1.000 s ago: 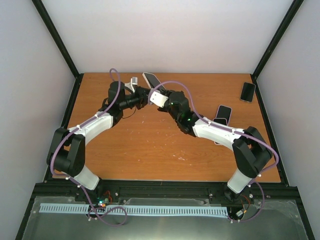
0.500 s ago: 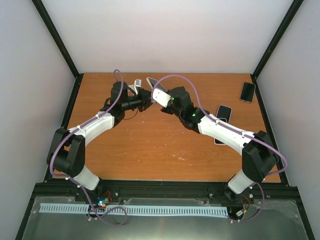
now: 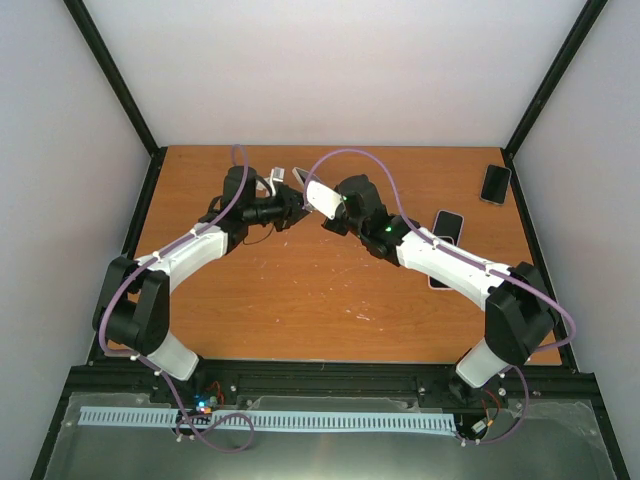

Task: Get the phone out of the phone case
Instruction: Remove the phone case from the phone.

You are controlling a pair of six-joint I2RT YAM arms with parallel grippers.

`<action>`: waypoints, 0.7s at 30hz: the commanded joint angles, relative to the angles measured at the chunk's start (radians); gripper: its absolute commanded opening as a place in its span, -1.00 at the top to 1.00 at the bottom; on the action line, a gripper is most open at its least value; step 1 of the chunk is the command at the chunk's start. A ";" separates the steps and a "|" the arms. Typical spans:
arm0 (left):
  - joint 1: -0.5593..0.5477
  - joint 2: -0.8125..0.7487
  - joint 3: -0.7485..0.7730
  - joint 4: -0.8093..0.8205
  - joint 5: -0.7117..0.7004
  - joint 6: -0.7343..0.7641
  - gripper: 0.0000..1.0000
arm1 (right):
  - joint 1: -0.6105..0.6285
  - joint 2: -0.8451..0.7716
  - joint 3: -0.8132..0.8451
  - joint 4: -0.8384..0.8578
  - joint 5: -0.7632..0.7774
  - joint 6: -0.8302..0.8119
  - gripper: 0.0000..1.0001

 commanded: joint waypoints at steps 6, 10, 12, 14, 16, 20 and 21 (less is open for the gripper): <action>0.072 0.024 0.039 -0.093 -0.015 0.091 0.99 | 0.018 -0.098 0.007 0.031 0.080 0.015 0.94; 0.073 0.029 0.053 -0.128 -0.057 0.131 0.99 | 0.050 -0.104 0.008 0.028 0.122 -0.006 0.94; 0.075 0.029 0.059 -0.163 -0.096 0.155 0.99 | 0.051 -0.106 0.030 0.007 0.129 0.006 0.94; 0.078 0.034 0.062 -0.183 -0.125 0.167 0.99 | 0.051 -0.109 0.048 -0.015 0.132 0.016 0.94; 0.086 0.039 0.062 -0.194 -0.142 0.172 0.99 | 0.052 -0.113 0.063 -0.043 0.123 0.026 0.94; 0.101 0.058 0.086 -0.224 -0.167 0.193 0.99 | 0.054 -0.122 0.075 -0.103 0.092 0.055 0.94; 0.103 0.060 0.100 -0.237 -0.182 0.210 0.99 | 0.054 -0.125 0.075 -0.116 0.085 0.061 0.94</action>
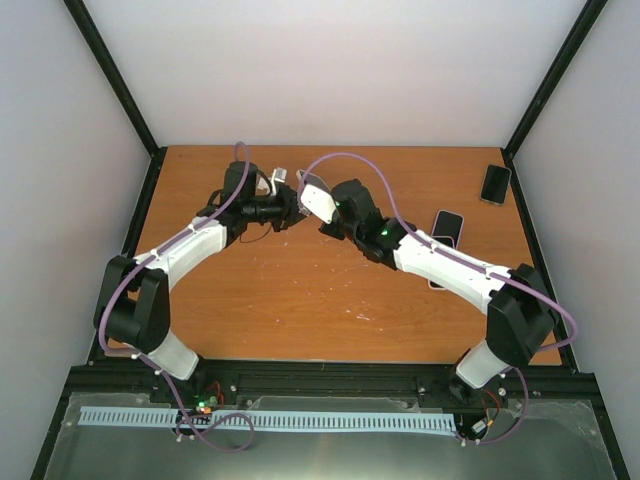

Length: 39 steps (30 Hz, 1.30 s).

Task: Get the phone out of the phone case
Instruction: Remove the phone case from the phone, then place the phone case at the center of the board.

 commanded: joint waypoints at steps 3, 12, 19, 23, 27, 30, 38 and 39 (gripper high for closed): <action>0.086 0.051 0.071 -0.116 -0.283 0.169 0.99 | 0.000 -0.127 0.063 -0.083 -0.021 0.050 0.94; 0.086 0.054 0.088 -0.151 -0.355 0.220 0.99 | 0.000 -0.147 0.064 -0.137 -0.051 0.070 0.95; 0.086 0.058 0.082 -0.138 -0.337 0.236 0.99 | 0.000 -0.163 0.071 -0.176 -0.052 0.071 0.94; 0.086 0.054 0.078 -0.120 -0.321 0.283 0.99 | -0.009 -0.191 0.058 -0.178 -0.030 0.069 0.95; 0.086 0.044 0.053 -0.099 -0.273 0.335 0.99 | -0.032 -0.214 0.042 -0.175 -0.016 0.064 0.95; 0.086 0.032 0.021 -0.073 -0.253 0.347 0.99 | -0.057 -0.226 0.030 -0.168 -0.005 0.063 0.94; 0.081 0.028 -0.030 -0.018 -0.200 0.356 0.99 | -0.120 -0.252 -0.015 -0.131 0.019 0.053 0.94; 0.081 0.027 -0.035 -0.016 -0.199 0.354 0.99 | -0.128 -0.257 -0.023 -0.127 0.020 0.054 0.94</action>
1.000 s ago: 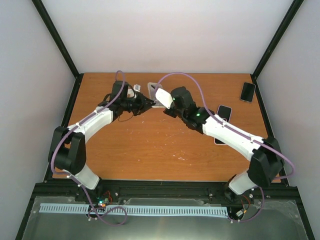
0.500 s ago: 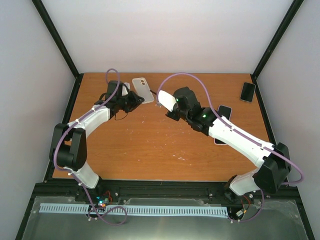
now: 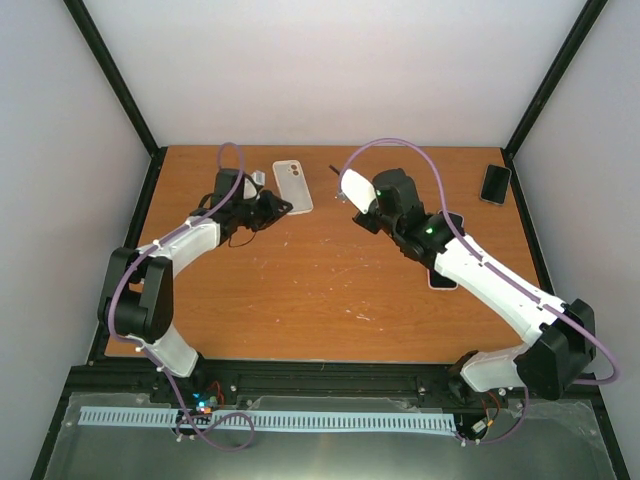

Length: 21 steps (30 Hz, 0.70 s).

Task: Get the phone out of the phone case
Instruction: Place the phone case at the center of the board.

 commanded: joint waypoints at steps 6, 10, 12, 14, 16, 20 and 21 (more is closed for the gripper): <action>-0.005 -0.018 -0.026 0.078 0.046 0.018 0.99 | -0.048 -0.067 -0.085 0.112 0.043 -0.004 0.95; -0.005 0.004 -0.030 0.090 0.058 0.011 0.99 | -0.050 -0.067 -0.116 0.145 0.061 -0.009 0.94; -0.005 0.010 -0.038 0.105 0.065 0.002 0.99 | -0.050 -0.064 -0.135 0.173 0.074 -0.018 0.94; -0.005 0.011 -0.043 0.118 0.072 -0.004 0.99 | -0.050 -0.057 -0.156 0.202 0.086 -0.024 0.94; -0.006 0.014 -0.044 0.118 0.076 -0.005 0.99 | -0.052 -0.040 -0.161 0.219 0.098 -0.020 0.95; -0.005 0.025 -0.048 0.124 0.083 -0.008 0.99 | -0.052 -0.010 -0.167 0.262 0.112 -0.016 0.94; -0.005 0.026 -0.050 0.127 0.083 -0.009 0.99 | -0.052 -0.003 -0.167 0.273 0.117 -0.016 0.94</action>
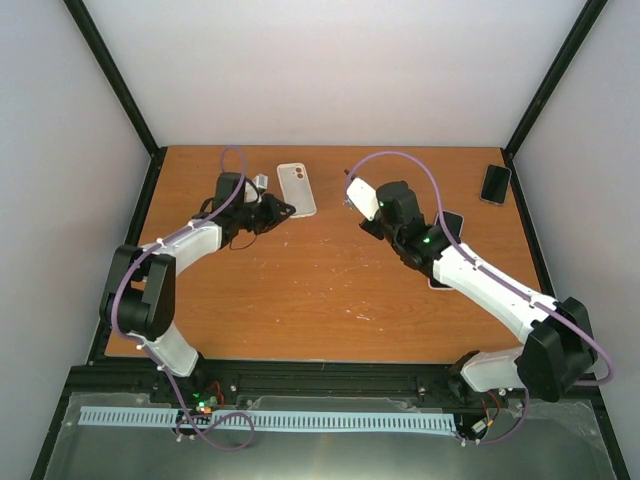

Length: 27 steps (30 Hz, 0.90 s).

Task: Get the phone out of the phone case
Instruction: Place the phone case at the center of the board.

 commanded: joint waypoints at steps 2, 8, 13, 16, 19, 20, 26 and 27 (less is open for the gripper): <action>-0.004 0.019 -0.007 0.052 0.020 -0.006 0.99 | -0.006 0.042 0.003 0.161 0.047 -0.007 0.94; -0.003 0.039 0.009 0.058 0.040 0.000 0.99 | -0.006 0.091 -0.001 0.250 0.084 -0.028 0.95; -0.003 0.048 0.012 0.060 0.050 0.013 0.99 | -0.006 0.107 -0.028 0.318 0.099 -0.050 0.94; -0.001 0.047 0.011 0.063 0.054 0.020 0.99 | -0.005 0.121 -0.040 0.355 0.113 -0.064 0.95; 0.000 0.048 0.014 0.065 0.060 0.029 0.99 | -0.006 0.132 -0.057 0.399 0.122 -0.081 0.94; 0.001 0.050 0.015 0.065 0.063 0.035 0.99 | -0.005 0.135 -0.062 0.412 0.124 -0.087 0.95; 0.003 0.069 0.031 0.058 0.080 0.052 0.99 | -0.003 0.168 -0.101 0.517 0.152 -0.116 0.94; 0.003 0.074 0.038 0.050 0.084 0.055 0.99 | -0.002 0.177 -0.110 0.537 0.153 -0.122 0.94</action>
